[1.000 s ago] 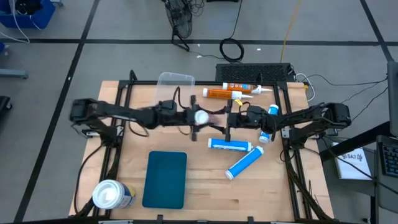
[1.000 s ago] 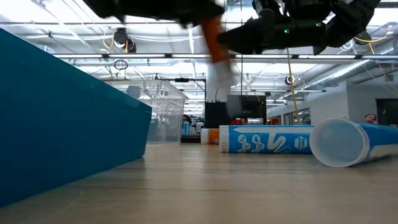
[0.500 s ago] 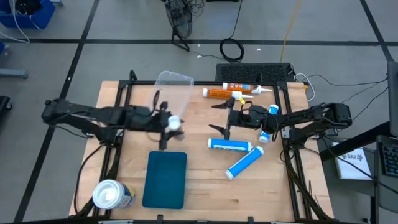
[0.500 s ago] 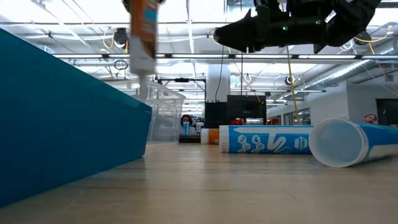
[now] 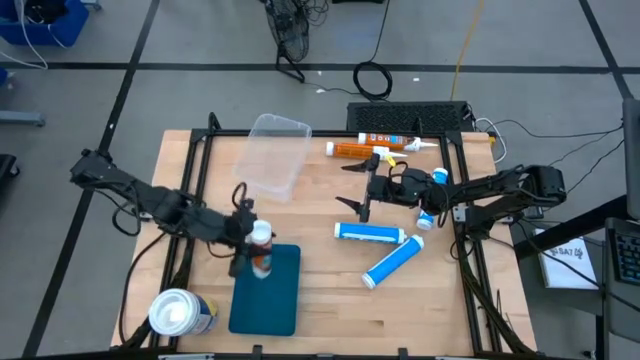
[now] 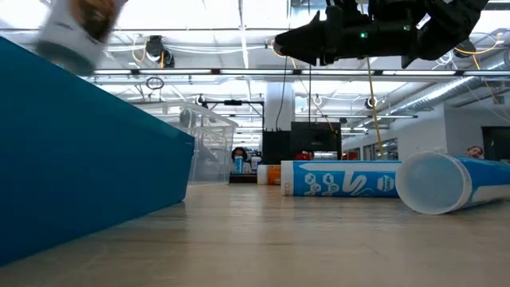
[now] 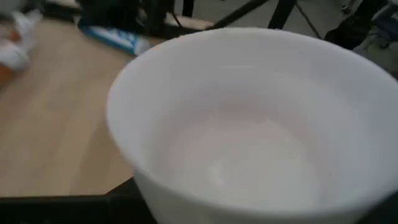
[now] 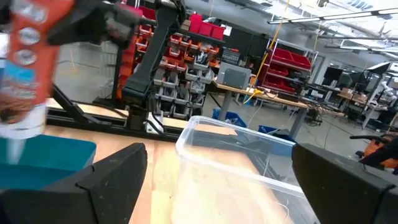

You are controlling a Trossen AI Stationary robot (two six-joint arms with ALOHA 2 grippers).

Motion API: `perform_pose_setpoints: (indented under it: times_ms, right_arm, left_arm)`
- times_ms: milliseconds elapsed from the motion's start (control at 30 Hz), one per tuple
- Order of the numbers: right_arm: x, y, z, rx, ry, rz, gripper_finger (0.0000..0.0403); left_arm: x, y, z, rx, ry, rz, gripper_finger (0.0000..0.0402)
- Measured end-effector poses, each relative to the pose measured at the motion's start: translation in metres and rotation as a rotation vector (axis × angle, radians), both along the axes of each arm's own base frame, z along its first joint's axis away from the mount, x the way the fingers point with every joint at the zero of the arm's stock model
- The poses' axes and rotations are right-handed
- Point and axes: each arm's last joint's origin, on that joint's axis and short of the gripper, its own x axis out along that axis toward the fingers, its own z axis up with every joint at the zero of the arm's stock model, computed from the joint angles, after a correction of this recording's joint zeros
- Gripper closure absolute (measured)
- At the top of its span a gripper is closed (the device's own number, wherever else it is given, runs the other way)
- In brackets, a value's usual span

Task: Pick & place silicon tubes, Sealant and Lysol wipes
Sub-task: Put the bottom orange sealant into the blue bin

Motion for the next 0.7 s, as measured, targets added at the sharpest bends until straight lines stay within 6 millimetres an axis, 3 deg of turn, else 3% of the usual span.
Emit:
perform_pose_setpoints:
  times_ms: [200, 333, 567, 700]
  right_arm:
    - [0.0, 0.0, 0.001, 0.005, -0.014, 0.001, 0.0028]
    - [0.0, 0.0, 0.001, 0.004, -0.016, 0.001, 0.0028]
    - [0.0, 0.0, 0.001, 0.009, -0.016, 0.001, 0.0028]
    - [0.0, 0.0, 0.001, 0.013, -0.017, 0.001, 0.0028]
  left_arm:
    - [0.009, -0.027, -0.025, -0.134, 0.127, 0.053, 0.0206]
    - [0.013, -0.036, -0.033, -0.119, 0.16, 0.082, 0.0206]
    - [0.015, -0.024, -0.032, -0.178, 0.191, 0.157, 0.0206]
    - [0.017, -0.009, -0.011, -0.298, 0.208, 0.118, 0.0206]
